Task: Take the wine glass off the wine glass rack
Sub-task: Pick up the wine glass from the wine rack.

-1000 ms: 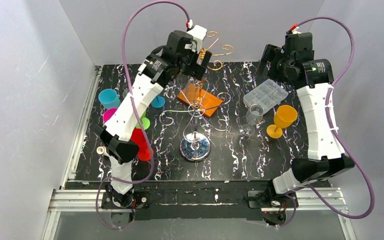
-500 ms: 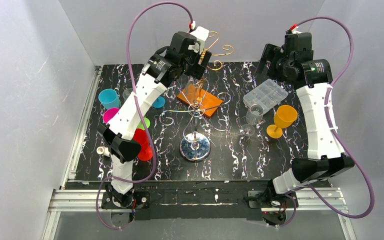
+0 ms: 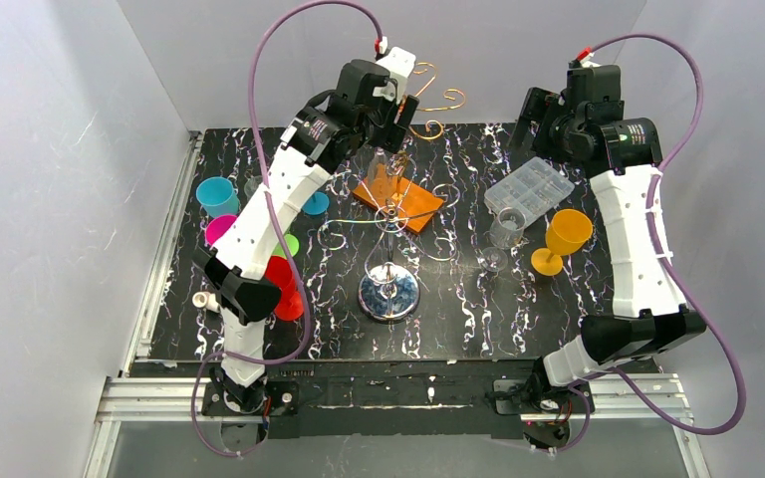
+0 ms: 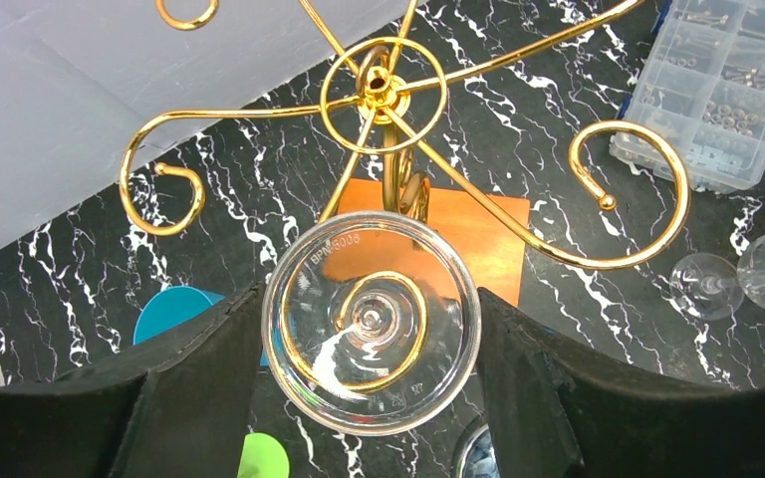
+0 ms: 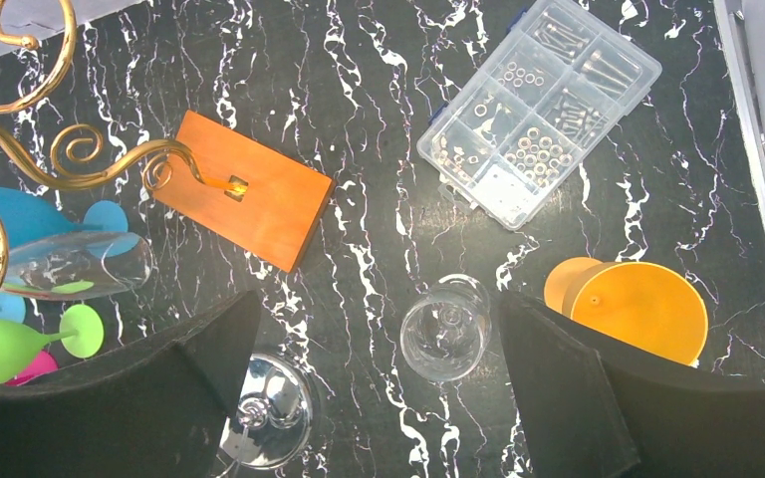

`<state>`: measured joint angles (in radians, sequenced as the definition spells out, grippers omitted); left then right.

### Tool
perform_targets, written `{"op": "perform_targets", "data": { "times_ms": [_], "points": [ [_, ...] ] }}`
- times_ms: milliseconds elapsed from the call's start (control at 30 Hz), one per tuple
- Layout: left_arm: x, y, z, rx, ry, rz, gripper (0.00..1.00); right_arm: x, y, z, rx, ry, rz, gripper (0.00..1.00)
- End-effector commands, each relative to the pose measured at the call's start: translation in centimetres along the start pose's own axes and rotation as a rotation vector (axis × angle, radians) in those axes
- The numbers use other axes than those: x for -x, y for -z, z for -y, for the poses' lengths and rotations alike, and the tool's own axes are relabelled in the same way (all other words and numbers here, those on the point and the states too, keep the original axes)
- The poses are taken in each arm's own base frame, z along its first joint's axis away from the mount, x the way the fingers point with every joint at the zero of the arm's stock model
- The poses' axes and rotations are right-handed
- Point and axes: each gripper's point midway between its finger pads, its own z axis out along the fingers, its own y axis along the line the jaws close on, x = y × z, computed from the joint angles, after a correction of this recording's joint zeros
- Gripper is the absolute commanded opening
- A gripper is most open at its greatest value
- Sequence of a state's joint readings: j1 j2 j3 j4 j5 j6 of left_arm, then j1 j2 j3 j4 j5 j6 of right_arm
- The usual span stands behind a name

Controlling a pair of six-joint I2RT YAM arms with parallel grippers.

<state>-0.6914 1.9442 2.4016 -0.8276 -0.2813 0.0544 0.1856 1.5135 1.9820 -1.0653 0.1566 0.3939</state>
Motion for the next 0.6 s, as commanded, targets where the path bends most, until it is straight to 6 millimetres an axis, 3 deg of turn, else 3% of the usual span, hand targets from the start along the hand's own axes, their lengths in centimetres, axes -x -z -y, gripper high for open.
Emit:
{"op": "perform_targets", "data": {
  "times_ms": [0,567],
  "points": [
    [3.5,3.6,-1.8,0.045,0.023,0.117,0.44,1.2,0.8,-0.6,0.023,-0.001,0.057,0.98],
    [3.2,4.9,-3.0,0.092,0.038,0.117,0.39,0.9,0.6,-0.5,0.027,0.003,0.049,0.98]
  ]
}}
